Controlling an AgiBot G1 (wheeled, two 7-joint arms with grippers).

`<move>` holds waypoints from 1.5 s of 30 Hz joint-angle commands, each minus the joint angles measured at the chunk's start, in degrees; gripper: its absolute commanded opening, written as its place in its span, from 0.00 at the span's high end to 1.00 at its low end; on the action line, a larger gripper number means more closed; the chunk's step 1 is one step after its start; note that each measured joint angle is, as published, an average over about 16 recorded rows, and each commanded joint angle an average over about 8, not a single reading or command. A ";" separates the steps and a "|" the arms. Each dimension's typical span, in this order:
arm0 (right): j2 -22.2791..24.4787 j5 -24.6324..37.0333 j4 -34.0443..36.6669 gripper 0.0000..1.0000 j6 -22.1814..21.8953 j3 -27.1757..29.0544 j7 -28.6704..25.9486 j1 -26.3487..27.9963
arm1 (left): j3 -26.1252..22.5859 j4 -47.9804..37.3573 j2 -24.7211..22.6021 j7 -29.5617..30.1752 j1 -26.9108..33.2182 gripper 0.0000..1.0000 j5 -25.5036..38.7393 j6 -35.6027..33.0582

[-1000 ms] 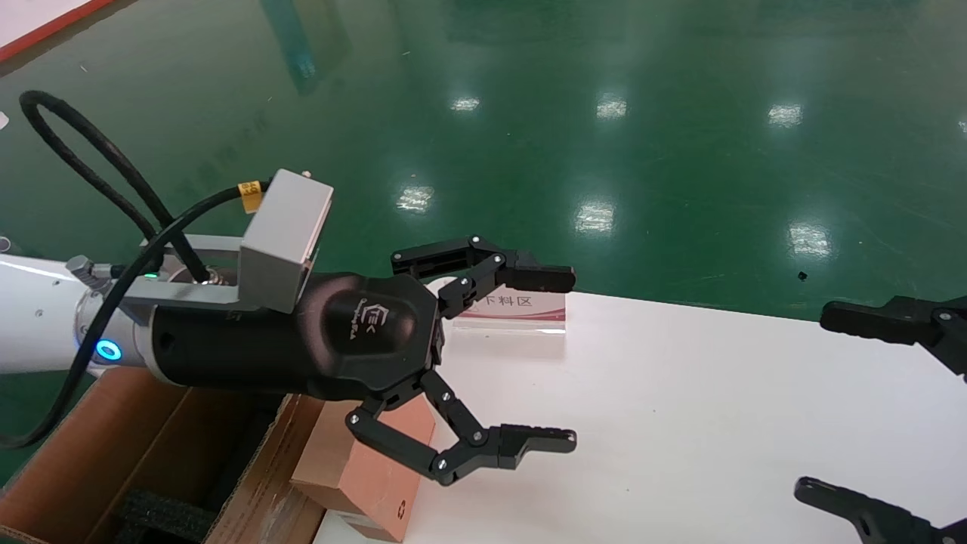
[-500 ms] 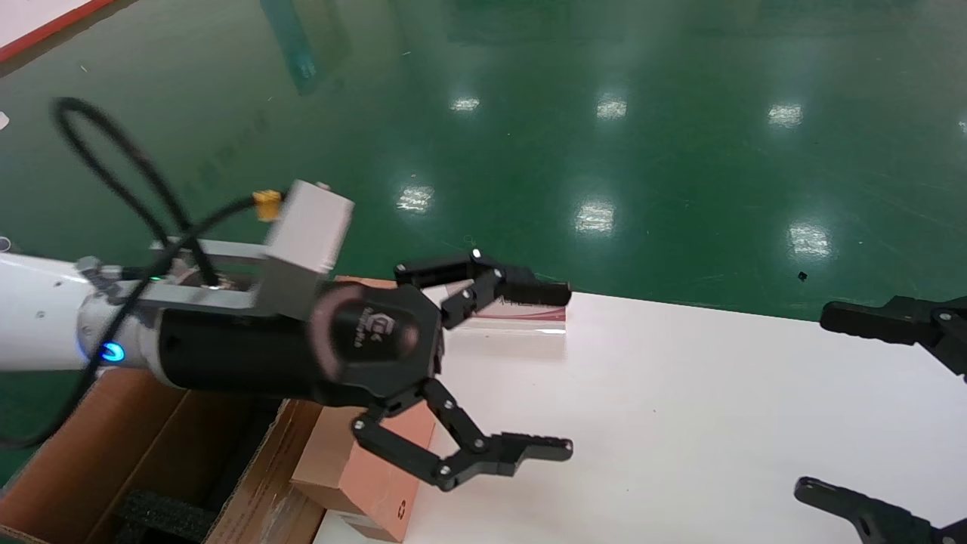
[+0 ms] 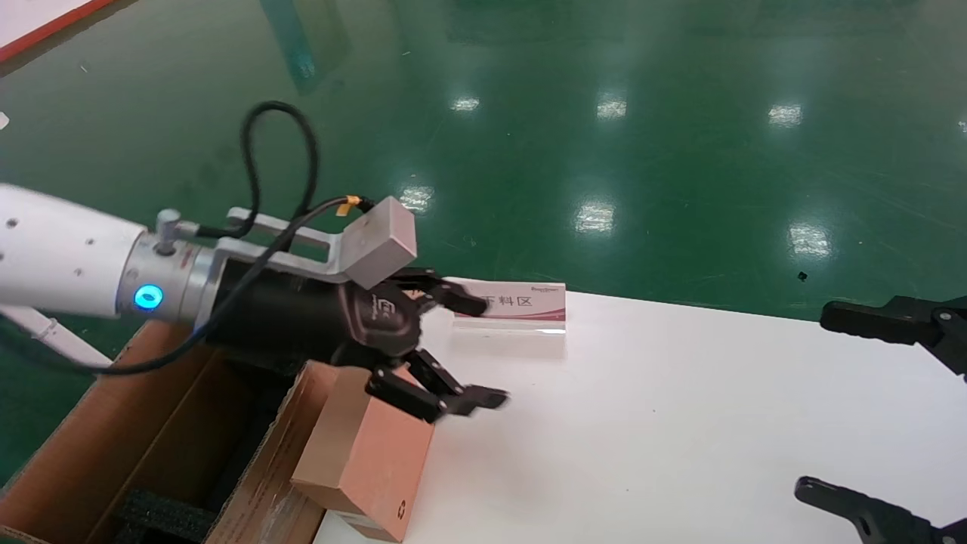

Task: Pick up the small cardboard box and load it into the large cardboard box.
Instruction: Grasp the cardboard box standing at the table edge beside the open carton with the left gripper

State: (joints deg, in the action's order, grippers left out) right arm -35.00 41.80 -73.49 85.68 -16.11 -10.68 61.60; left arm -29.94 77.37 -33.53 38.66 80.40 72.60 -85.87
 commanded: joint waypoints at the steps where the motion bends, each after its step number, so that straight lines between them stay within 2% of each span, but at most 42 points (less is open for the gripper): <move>1: 0.00 -0.01 0.00 0.00 0.00 -0.01 0.00 0.00 | -2.15 0.19 -0.55 3.93 3.58 0.00 5.39 -1.17; 5: 0.01 -0.02 0.00 0.00 -0.01 -0.03 0.01 0.01 | -6.22 0.11 -2.30 11.77 8.93 0.00 11.47 -3.07; 11: 0.02 -0.04 0.00 0.00 -0.02 -0.05 0.03 0.01 | -11.40 0.28 -3.58 21.11 13.42 0.00 17.11 -3.26; 20: 0.04 -0.06 0.00 0.00 -0.04 -0.09 0.05 0.02 | -19.58 0.50 -5.25 29.43 19.89 0.00 22.51 -4.05; 24: 0.04 -0.07 0.00 0.00 -0.05 -0.11 0.05 0.02 | -24.11 0.45 -5.69 31.96 22.71 0.00 21.79 -4.47; 36: 0.06 -0.11 0.00 0.00 -0.07 -0.16 0.08 0.03 | -38.02 0.32 -4.74 37.73 31.25 0.00 14.30 -4.63; 45: 0.08 -0.13 0.00 0.00 -0.08 -0.19 0.10 0.04 | -48.27 0.36 -5.80 41.20 38.30 0.00 13.32 -4.49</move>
State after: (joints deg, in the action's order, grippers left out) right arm -34.92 41.66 -73.49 85.60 -16.31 -10.58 61.65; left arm -78.25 77.72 -39.31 80.15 118.55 85.89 -90.38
